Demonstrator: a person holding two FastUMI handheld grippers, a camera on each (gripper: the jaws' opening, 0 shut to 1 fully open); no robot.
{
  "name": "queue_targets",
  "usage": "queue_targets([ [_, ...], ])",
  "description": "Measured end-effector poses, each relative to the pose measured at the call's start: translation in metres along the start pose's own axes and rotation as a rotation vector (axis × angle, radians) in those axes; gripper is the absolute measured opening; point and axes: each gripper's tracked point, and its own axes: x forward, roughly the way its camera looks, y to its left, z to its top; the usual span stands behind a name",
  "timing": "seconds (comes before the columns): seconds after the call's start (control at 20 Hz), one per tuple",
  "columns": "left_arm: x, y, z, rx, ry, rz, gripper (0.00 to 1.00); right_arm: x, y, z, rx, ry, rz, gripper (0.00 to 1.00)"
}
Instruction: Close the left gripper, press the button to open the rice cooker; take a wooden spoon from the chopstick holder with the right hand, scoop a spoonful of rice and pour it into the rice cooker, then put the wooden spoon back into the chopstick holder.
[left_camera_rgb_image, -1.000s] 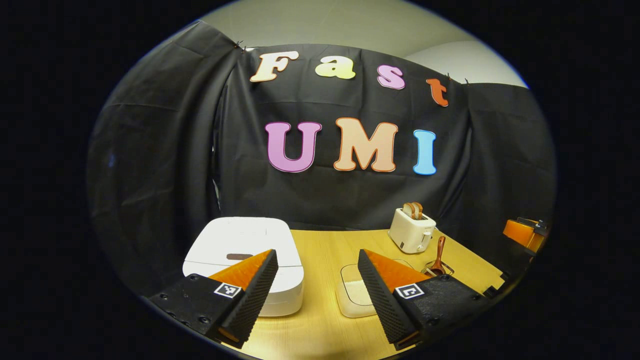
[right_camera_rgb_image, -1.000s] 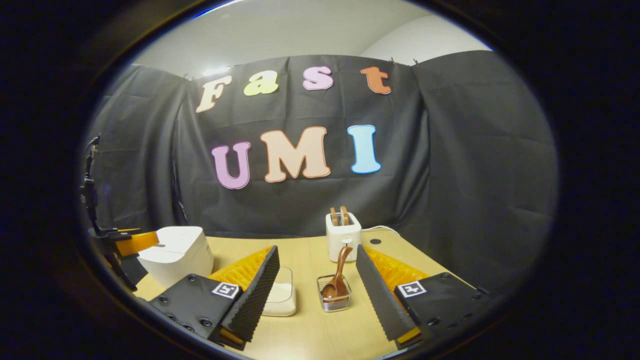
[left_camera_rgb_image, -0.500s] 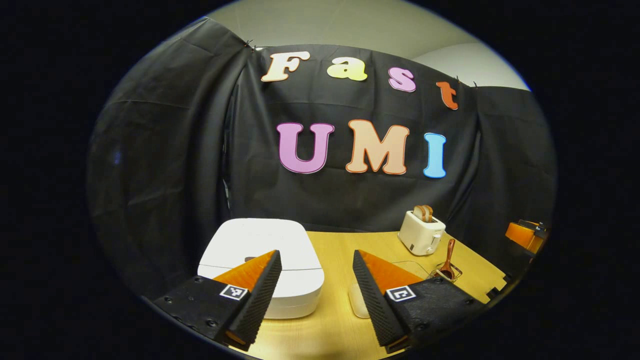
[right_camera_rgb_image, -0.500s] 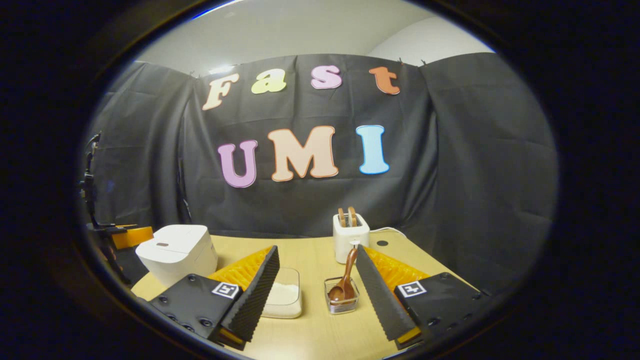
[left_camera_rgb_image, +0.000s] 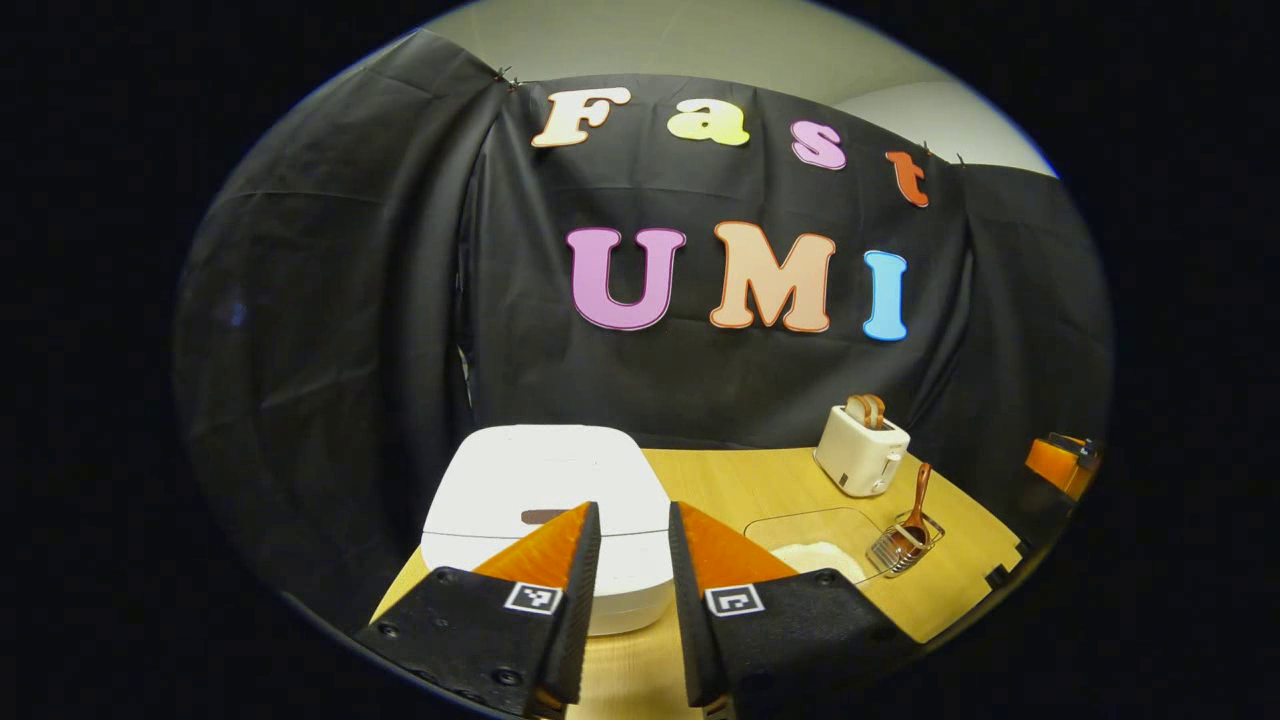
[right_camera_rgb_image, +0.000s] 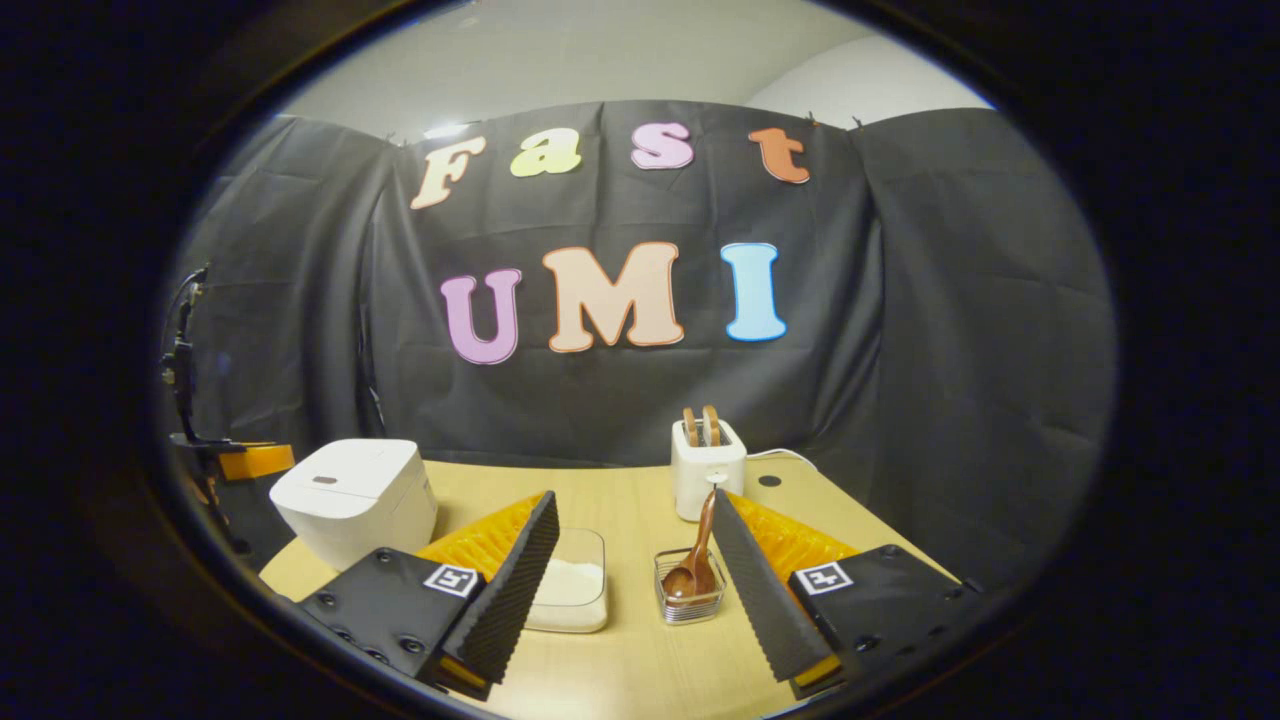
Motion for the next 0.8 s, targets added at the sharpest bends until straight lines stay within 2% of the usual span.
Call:
queue_targets([
  [0.05,0.003,0.003,-0.002,-0.002,0.006,0.004,0.38,0.001,0.000,-0.001,0.001,0.002,0.000,0.99],
  [0.1,0.005,0.005,-0.005,-0.007,0.015,0.006,0.23,0.002,0.000,-0.002,0.001,0.006,-0.002,0.99],
  [0.15,0.010,0.009,-0.007,-0.014,0.025,0.011,0.22,0.004,0.000,-0.004,0.001,0.011,-0.004,0.99],
  [0.2,0.011,0.013,-0.010,-0.021,0.035,0.021,0.13,0.004,0.000,-0.004,0.000,0.013,-0.007,0.99],
  [0.25,0.015,0.018,-0.013,-0.028,0.042,0.031,0.17,0.005,0.000,-0.006,-0.002,0.017,-0.012,0.99],
  [0.3,0.018,0.024,-0.015,-0.033,0.046,0.045,0.05,0.005,-0.001,-0.008,-0.003,0.023,-0.015,0.99],
  [0.5,0.035,0.054,-0.025,-0.037,0.077,0.109,0.00,0.009,-0.002,-0.011,-0.004,0.030,-0.033,0.99],
  [0.8,0.068,0.073,-0.027,-0.010,0.078,0.111,0.00,0.011,-0.006,-0.017,-0.011,0.048,-0.068,0.99],
])
